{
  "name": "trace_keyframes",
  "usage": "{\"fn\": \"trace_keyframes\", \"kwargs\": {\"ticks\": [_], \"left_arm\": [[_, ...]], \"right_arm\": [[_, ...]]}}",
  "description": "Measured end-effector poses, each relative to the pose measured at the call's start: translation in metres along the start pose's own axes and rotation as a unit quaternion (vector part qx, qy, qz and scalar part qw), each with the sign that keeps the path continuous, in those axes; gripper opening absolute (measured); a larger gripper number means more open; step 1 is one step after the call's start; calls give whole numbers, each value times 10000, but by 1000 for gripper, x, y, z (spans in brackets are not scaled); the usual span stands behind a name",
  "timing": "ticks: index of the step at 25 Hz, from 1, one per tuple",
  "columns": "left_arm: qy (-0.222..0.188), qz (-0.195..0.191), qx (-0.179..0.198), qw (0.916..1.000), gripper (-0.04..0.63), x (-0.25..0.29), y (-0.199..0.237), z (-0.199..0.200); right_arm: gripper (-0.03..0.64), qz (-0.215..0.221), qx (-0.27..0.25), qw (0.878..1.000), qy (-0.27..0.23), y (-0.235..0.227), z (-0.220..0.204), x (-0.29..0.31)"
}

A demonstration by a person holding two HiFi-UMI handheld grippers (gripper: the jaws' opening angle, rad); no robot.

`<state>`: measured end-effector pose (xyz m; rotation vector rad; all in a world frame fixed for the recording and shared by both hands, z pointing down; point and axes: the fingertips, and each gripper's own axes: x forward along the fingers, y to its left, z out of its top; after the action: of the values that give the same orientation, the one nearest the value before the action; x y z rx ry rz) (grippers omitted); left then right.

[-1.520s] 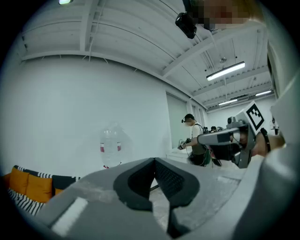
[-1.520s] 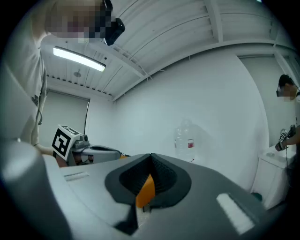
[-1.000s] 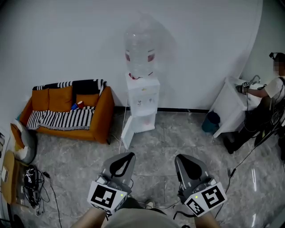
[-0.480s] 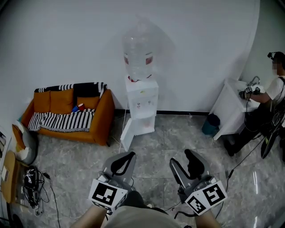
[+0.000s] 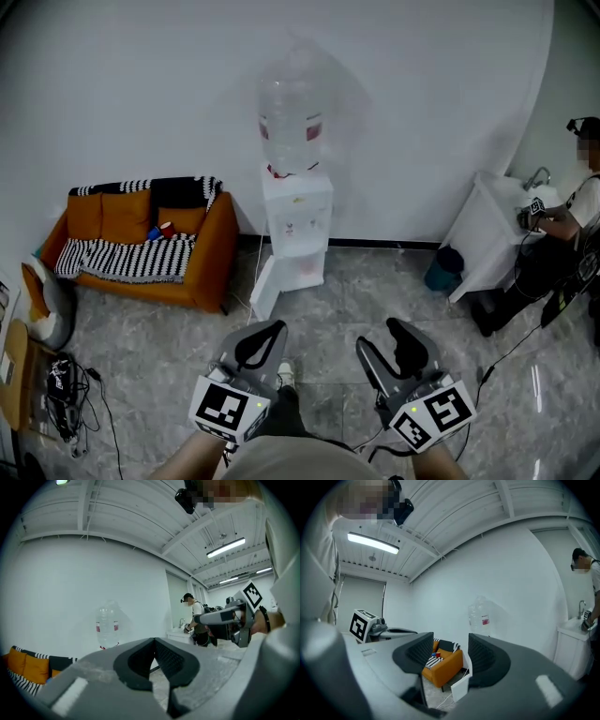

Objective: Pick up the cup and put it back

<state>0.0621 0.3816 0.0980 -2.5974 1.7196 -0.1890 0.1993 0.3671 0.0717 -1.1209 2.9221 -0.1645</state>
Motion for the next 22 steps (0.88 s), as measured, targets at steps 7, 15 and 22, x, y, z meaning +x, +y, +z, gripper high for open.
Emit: {"fn": "trace_keyframes", "kwargs": {"ticks": [7,15,22], "left_arm": [[35,-88,-58,9999,2,49,40,-7],[251,-161,-157,9994,3,127,120,-17],[383,-191,5,9991,3,193,206,-25]], "right_arm": [[236,9,65,10000,58,-28,-8,55],[238,-27,163,9994,305,-70,-9,160],[239,-138,189,9988,429,-107,-7,258]]}}
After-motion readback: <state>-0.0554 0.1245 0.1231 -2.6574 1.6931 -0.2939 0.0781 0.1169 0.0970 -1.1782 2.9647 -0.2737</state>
